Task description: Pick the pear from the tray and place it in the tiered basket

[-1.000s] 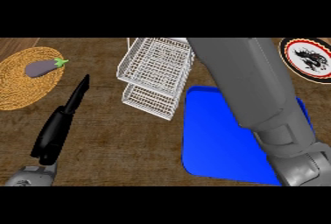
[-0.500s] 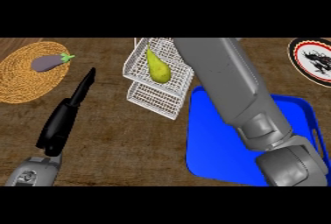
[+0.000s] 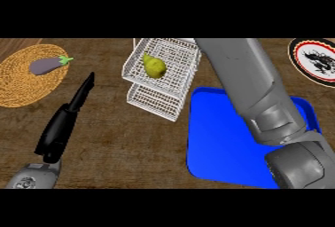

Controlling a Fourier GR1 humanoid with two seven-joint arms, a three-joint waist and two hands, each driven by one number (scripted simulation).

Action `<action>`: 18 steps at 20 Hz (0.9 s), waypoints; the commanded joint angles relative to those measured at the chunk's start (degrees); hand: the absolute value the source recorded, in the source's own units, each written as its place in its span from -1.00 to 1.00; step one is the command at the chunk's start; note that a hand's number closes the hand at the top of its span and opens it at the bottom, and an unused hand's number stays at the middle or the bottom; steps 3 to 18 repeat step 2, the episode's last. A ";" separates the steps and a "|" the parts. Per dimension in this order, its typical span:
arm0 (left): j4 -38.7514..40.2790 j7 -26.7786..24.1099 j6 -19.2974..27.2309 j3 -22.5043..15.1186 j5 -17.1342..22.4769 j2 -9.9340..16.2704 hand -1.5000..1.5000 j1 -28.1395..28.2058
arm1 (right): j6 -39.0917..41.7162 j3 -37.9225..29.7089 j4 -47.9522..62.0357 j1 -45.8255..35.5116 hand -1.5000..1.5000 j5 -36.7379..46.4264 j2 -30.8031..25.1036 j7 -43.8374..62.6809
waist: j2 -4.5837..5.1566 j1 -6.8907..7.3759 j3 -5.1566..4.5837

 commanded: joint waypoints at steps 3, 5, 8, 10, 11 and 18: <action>-1.00 0.40 0.26 1.42 0.61 0.27 0.00 2.41 | -5.91 -3.33 -0.33 1.49 -1.00 0.47 -7.07 1.52 | -0.85 -2.44 0.07; -1.00 0.40 0.26 1.42 0.61 0.27 0.00 2.41 | -5.91 -3.33 -0.33 1.49 -1.00 0.47 -7.07 1.52 | -0.85 -2.44 0.07; -1.00 0.40 0.26 1.42 0.61 0.27 0.00 2.41 | -5.91 -3.33 -0.33 1.49 -1.00 0.47 -7.07 1.52 | -0.85 -2.44 0.07; -1.00 0.40 0.26 1.42 0.61 0.27 0.00 2.41 | -5.91 -3.33 -0.33 1.49 -1.00 0.47 -7.07 1.52 | -0.85 -2.44 0.07; -1.00 0.40 0.26 1.42 0.61 0.27 0.00 2.41 | -5.91 -3.33 -0.33 1.49 -1.00 0.47 -7.07 1.52 | -0.85 -2.44 0.07; -1.00 0.40 0.26 1.42 0.61 0.27 0.00 2.41 | -5.91 -3.33 -0.33 1.49 -1.00 0.47 -7.07 1.52 | -0.85 -2.44 0.07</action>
